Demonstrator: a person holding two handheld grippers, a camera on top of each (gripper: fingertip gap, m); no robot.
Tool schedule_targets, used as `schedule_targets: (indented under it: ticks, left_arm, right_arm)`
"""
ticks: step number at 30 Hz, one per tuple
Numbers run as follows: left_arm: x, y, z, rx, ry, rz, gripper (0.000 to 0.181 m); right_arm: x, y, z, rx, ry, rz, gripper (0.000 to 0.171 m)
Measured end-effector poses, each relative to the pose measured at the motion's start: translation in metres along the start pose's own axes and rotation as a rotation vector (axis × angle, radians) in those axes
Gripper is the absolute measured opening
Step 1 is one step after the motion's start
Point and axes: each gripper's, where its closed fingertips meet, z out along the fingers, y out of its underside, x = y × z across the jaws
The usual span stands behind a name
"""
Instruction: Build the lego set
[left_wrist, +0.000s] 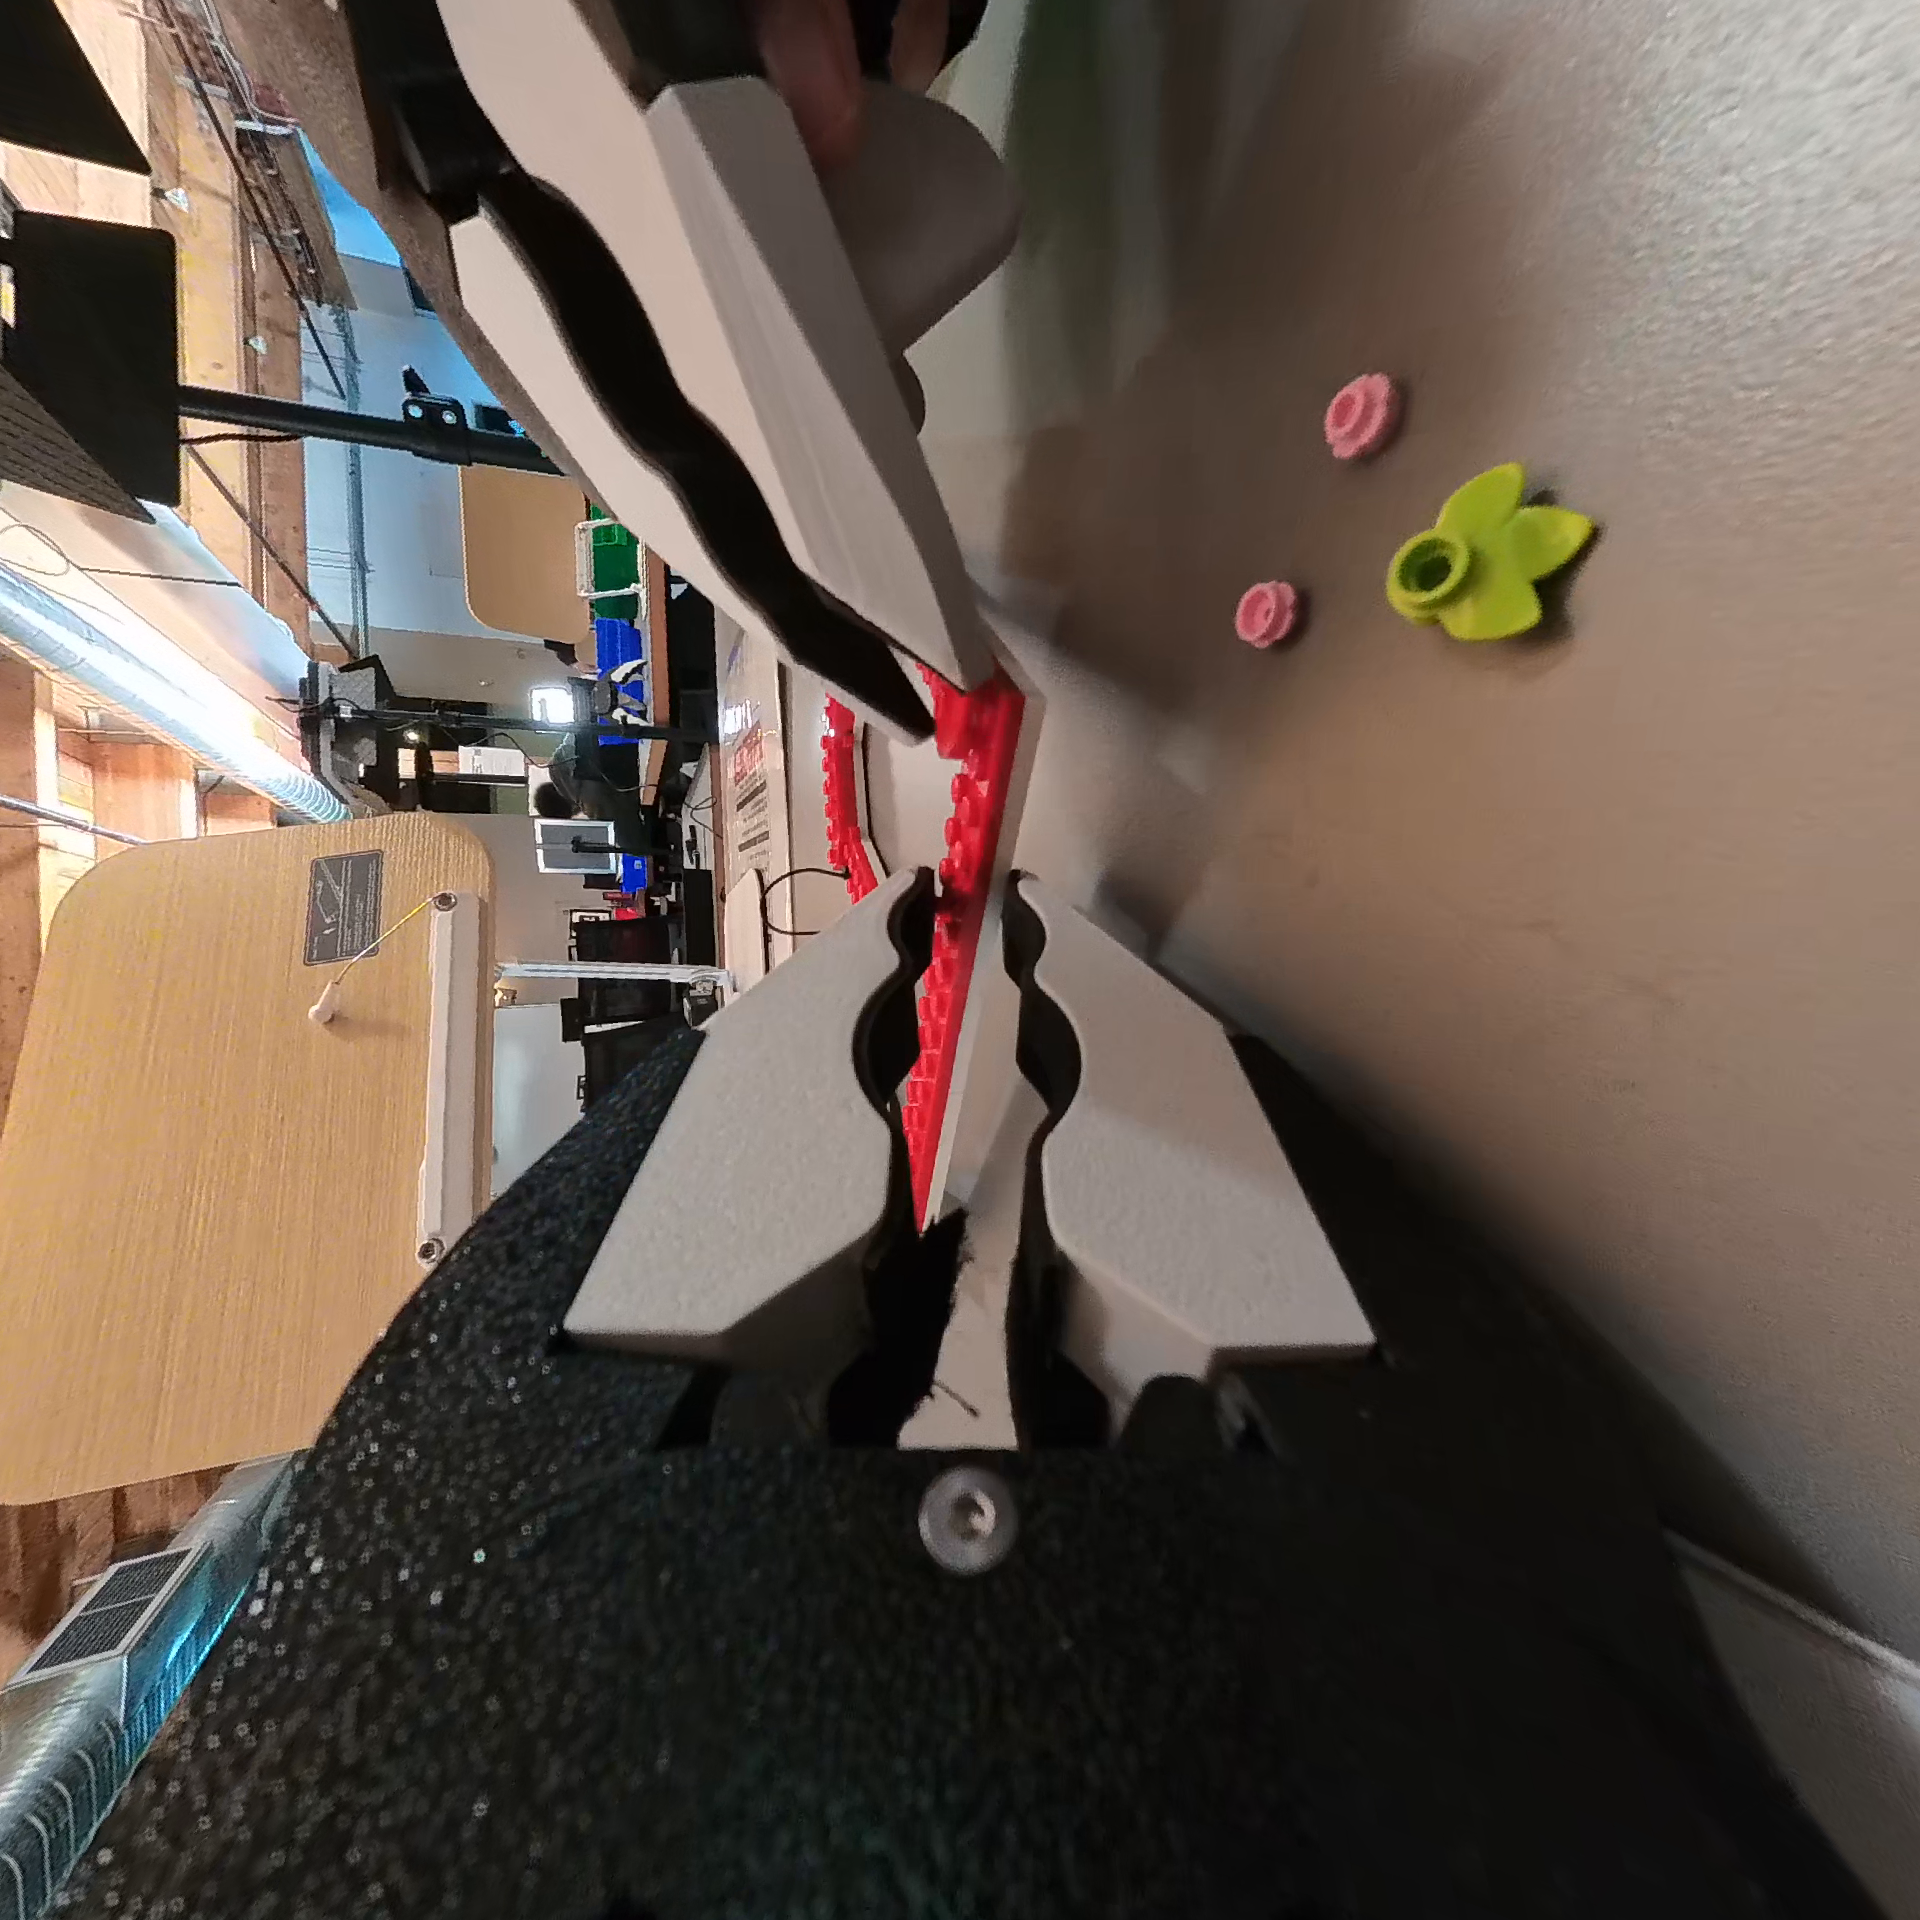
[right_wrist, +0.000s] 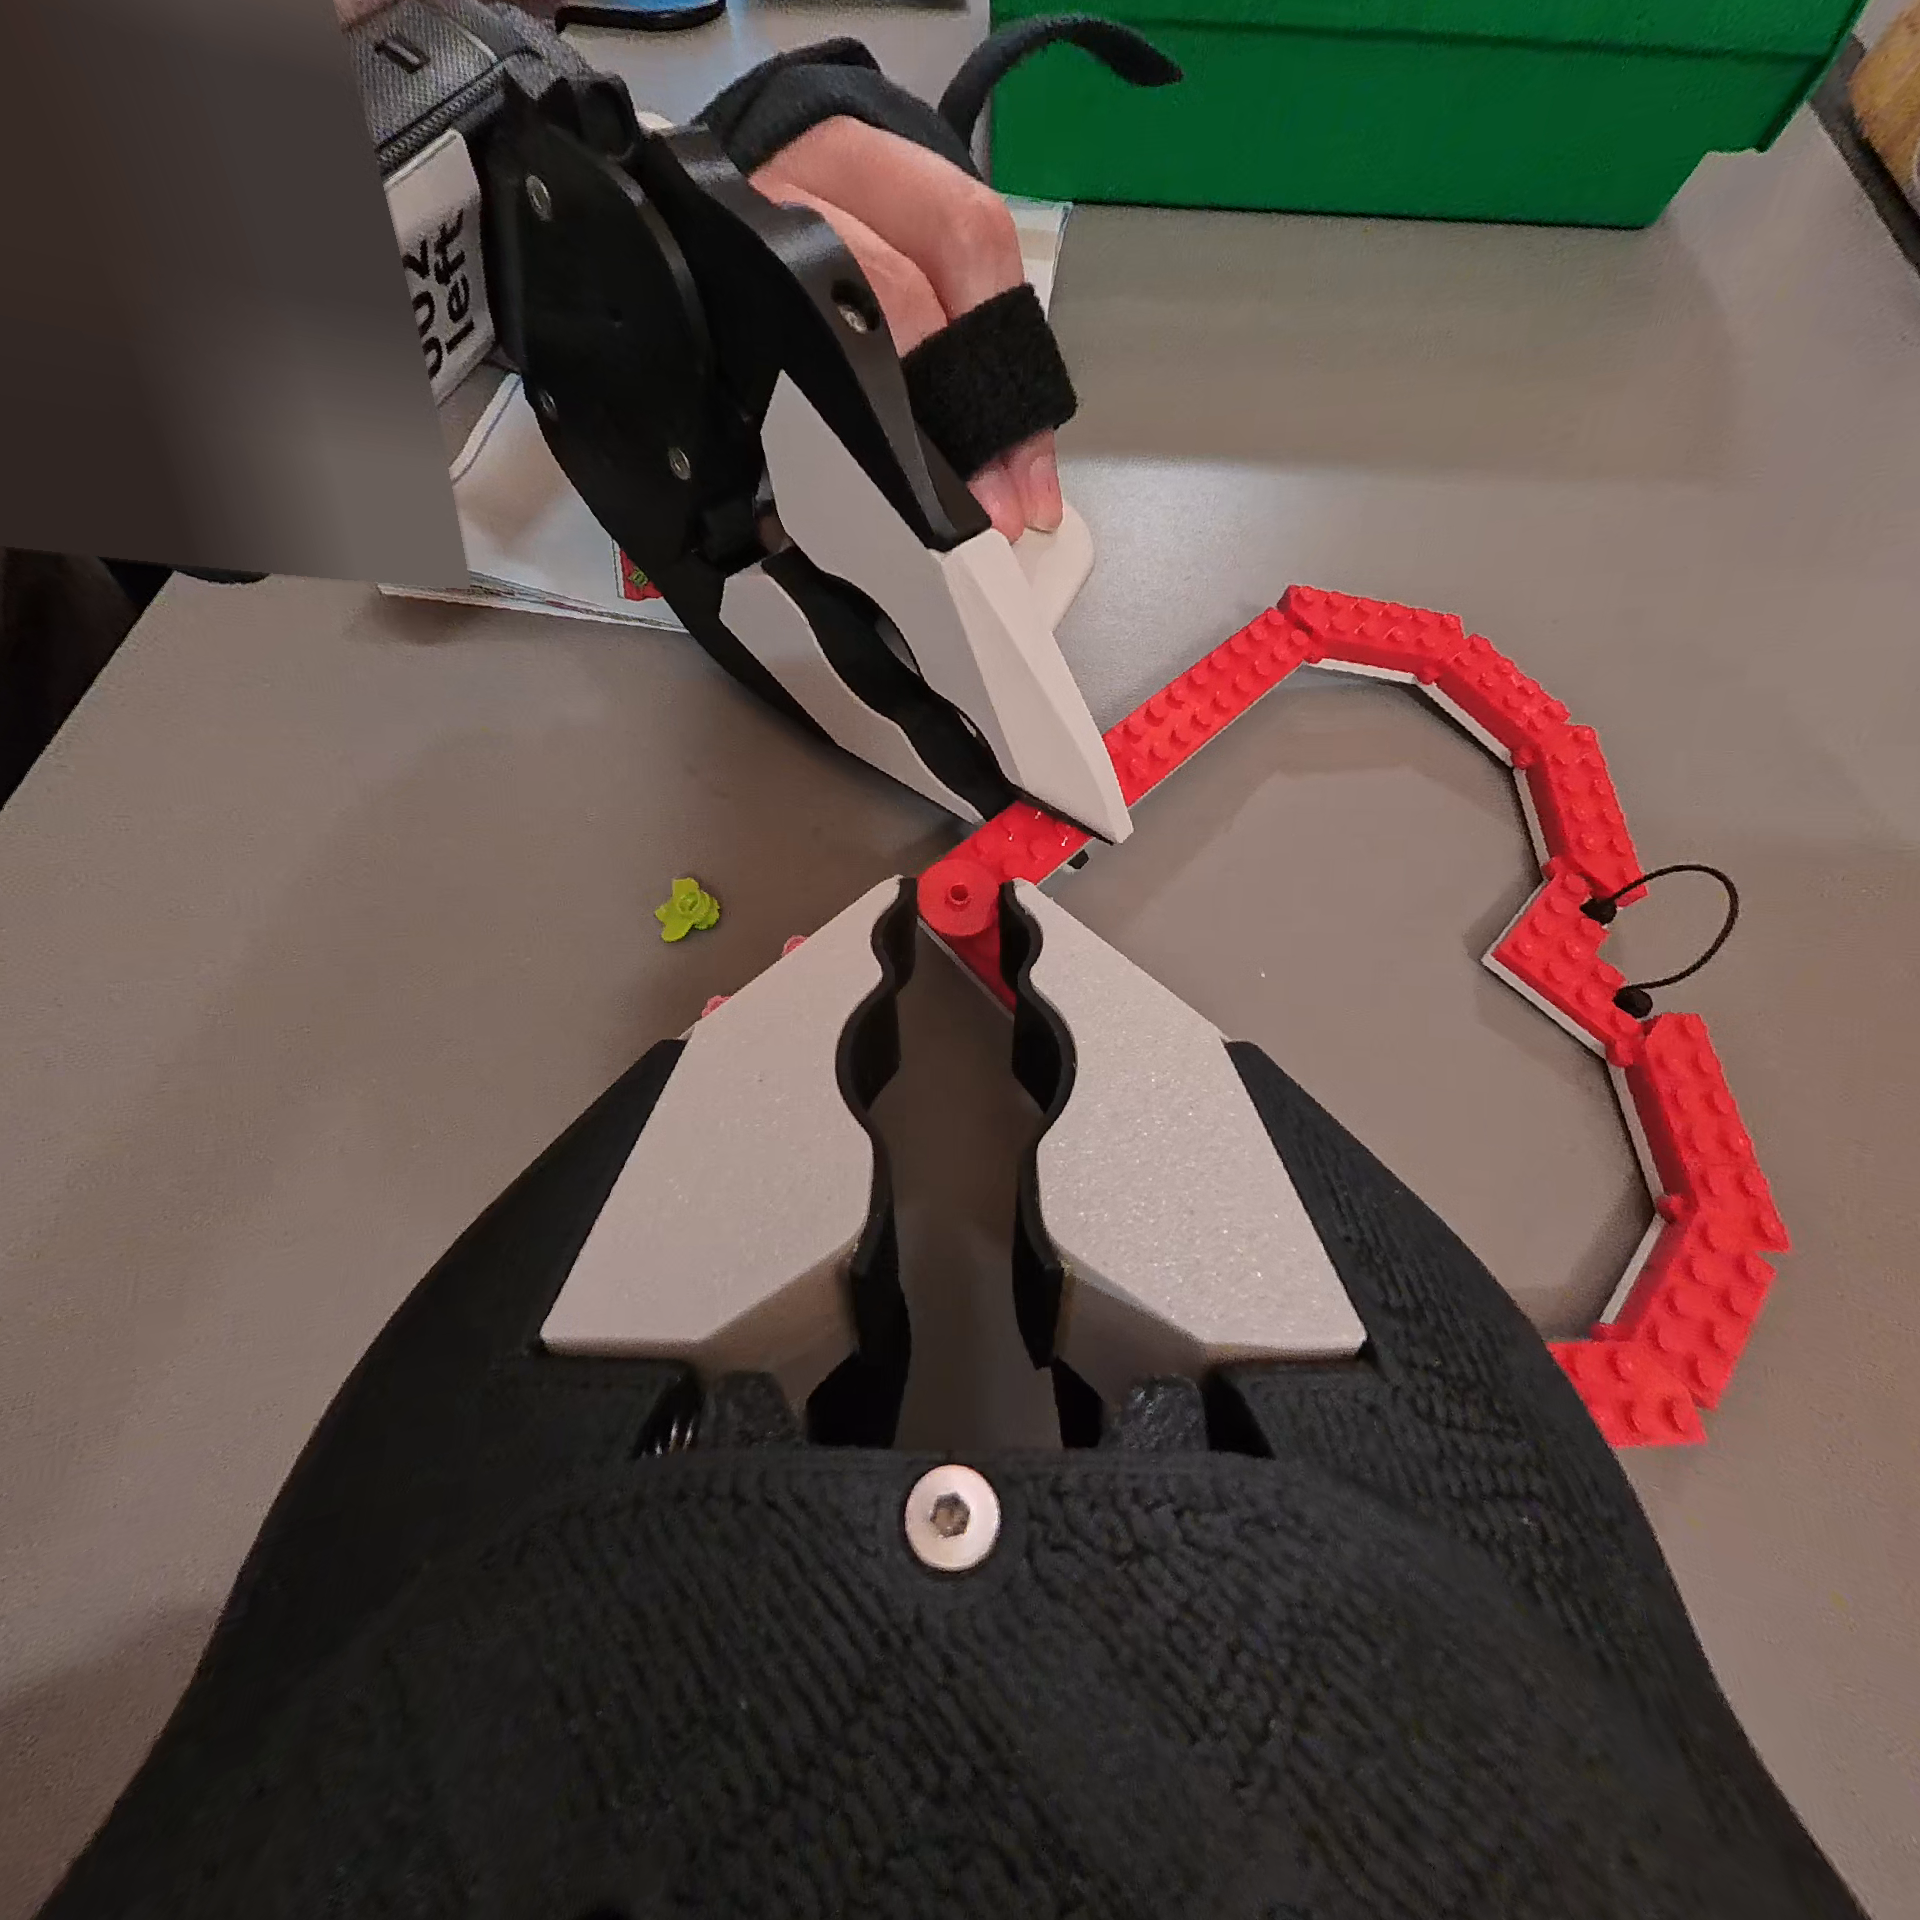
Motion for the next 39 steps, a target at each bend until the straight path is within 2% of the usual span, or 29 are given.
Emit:
schedule_targets:
  ticks: [23, 28, 30, 33, 36, 39]
  left_arm:
    - [0.001, 0.000, 0.001, -0.002, 0.006, 0.002, 0.010]
    - [0.000, 0.000, 0.000, 0.000, 0.003, -0.005, 0.010]
    - [0.000, 0.000, 0.000, 0.000, 0.001, -0.009, 0.010]
    - [-0.002, 0.000, 0.000, -0.003, -0.006, -0.020, 0.010]
    - [-0.003, -0.002, -0.001, -0.003, -0.013, -0.018, 0.010]
    - [-0.004, -0.002, -0.001, -0.001, -0.015, -0.027, 0.010]
  right_arm:
    - [-0.002, 0.004, 0.004, -0.054, 0.002, -0.069, 0.017]
    - [-0.001, 0.001, 0.001, -0.046, 0.053, -0.095, 0.030]
    - [-0.003, -0.002, -0.001, -0.043, 0.125, -0.159, 0.041]
    - [0.001, -0.004, -0.006, -0.092, 0.342, -0.383, 0.054]
    - [-0.001, -0.004, -0.007, -0.175, 0.509, -0.642, 0.051]
    - [-0.004, -0.003, -0.005, -0.219, 0.578, -0.779, 0.042]
